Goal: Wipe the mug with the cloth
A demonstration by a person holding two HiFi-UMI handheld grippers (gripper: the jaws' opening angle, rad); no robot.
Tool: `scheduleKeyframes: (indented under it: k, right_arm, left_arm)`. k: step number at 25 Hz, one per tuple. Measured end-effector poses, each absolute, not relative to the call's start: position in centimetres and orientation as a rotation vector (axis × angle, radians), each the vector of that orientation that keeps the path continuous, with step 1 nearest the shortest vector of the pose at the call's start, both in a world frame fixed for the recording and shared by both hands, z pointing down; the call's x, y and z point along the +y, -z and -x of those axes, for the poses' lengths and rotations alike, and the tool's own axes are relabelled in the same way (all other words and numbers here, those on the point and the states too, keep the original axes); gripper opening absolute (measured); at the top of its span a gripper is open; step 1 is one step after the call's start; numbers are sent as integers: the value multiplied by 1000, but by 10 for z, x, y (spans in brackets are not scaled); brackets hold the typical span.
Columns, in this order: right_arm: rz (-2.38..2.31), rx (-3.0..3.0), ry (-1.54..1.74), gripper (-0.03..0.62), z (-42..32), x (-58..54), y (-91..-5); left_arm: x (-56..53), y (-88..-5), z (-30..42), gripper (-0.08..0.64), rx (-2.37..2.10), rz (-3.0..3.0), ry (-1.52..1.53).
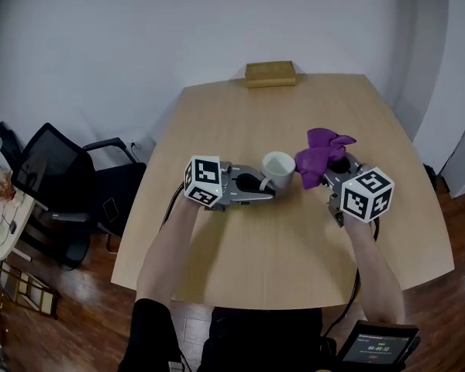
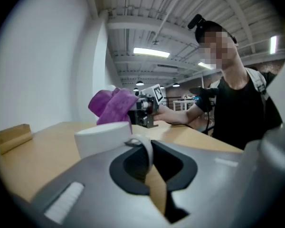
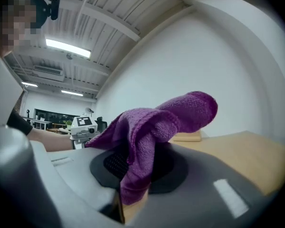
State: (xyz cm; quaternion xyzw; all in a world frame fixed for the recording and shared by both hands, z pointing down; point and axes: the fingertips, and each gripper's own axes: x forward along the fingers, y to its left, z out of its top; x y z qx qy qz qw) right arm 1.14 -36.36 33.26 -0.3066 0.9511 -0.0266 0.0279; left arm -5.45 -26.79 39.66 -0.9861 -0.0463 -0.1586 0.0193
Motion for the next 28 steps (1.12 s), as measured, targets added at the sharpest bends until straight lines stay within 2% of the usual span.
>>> scheduleKeyframes:
  k: [5, 13, 20, 24, 26, 28]
  right_arm:
    - [940, 2944, 98, 75, -8, -365, -338]
    - [923, 2967, 112, 75, -8, -360, -338]
    - [896, 2998, 142, 75, -2, -359, -344]
    - [878, 3009, 141, 75, 1, -357, -345]
    - [871, 3010, 136, 75, 0, -355, -341]
    - [866, 3009, 136, 75, 1, -354, -339]
  left_arm:
    - [-279, -417, 65, 35, -194, 3049, 683]
    - [-323, -438, 98, 74, 347, 2890, 888]
    - [-340, -431, 127, 139, 569, 2869, 850]
    - [-342, -414, 124, 160, 830, 2952, 624]
    - [-349, -410, 128, 149, 1046, 2928, 565]
    - [-361, -408, 138, 105, 1227, 2890, 531]
